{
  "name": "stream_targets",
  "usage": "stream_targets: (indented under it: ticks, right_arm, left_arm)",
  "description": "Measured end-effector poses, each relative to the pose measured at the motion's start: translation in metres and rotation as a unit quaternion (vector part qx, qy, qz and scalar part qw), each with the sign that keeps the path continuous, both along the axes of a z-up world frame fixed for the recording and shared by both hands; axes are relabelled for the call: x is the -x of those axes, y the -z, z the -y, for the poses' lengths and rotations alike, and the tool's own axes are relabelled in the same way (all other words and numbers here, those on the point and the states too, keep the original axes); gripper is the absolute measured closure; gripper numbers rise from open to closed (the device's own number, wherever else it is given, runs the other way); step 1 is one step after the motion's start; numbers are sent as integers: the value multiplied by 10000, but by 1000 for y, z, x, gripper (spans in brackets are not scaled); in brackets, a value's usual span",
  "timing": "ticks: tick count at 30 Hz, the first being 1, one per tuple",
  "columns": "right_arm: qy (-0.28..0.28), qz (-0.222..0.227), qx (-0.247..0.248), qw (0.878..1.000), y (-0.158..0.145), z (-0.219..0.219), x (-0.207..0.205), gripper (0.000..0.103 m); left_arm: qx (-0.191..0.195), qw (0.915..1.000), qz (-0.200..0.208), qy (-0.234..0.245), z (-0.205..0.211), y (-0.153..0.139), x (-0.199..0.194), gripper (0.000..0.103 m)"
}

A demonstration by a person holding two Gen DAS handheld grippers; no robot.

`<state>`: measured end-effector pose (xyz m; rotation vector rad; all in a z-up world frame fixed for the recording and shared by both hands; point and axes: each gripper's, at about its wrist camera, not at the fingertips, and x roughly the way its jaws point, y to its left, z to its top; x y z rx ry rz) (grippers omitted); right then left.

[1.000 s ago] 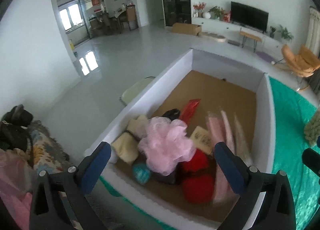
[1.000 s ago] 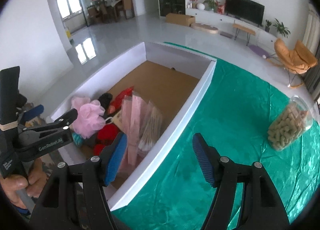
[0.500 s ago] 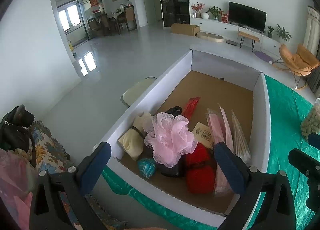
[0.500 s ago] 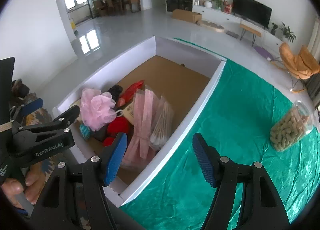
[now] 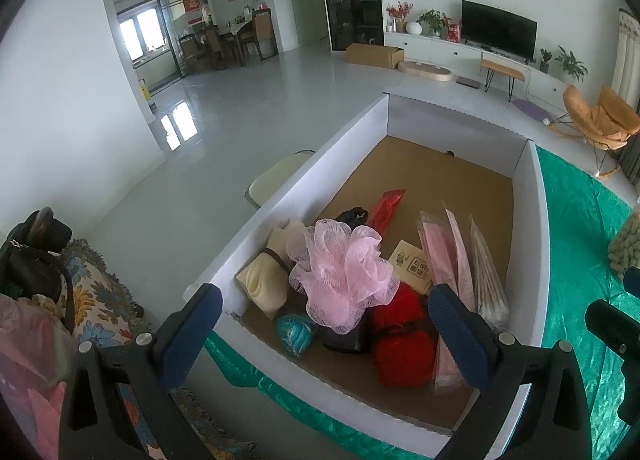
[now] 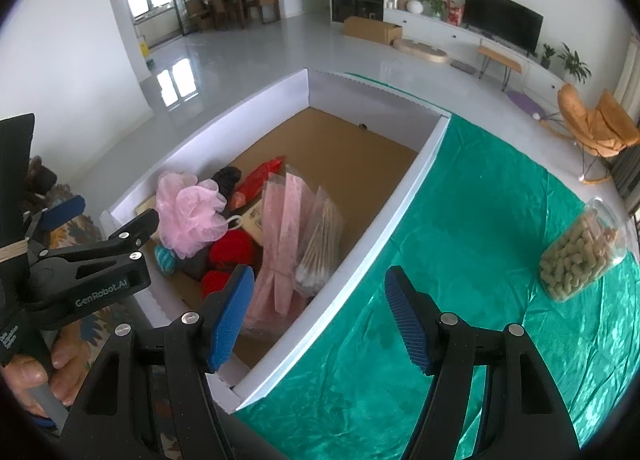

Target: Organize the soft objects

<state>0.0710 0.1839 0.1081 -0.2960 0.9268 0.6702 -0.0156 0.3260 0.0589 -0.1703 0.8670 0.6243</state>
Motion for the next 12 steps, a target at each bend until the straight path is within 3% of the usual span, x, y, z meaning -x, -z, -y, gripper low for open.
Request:
stream_targets:
  ticks: [8,12]
  right_arm:
    - [-4,-18,-2,10000,7,0,0,32]
    - [-41,42,-6,10000,5,-1,3,32]
  left_arm:
    - [153,9998,88,85,2,2,3,1]
    - [-1,9998,124,163,10,-1,4,1]
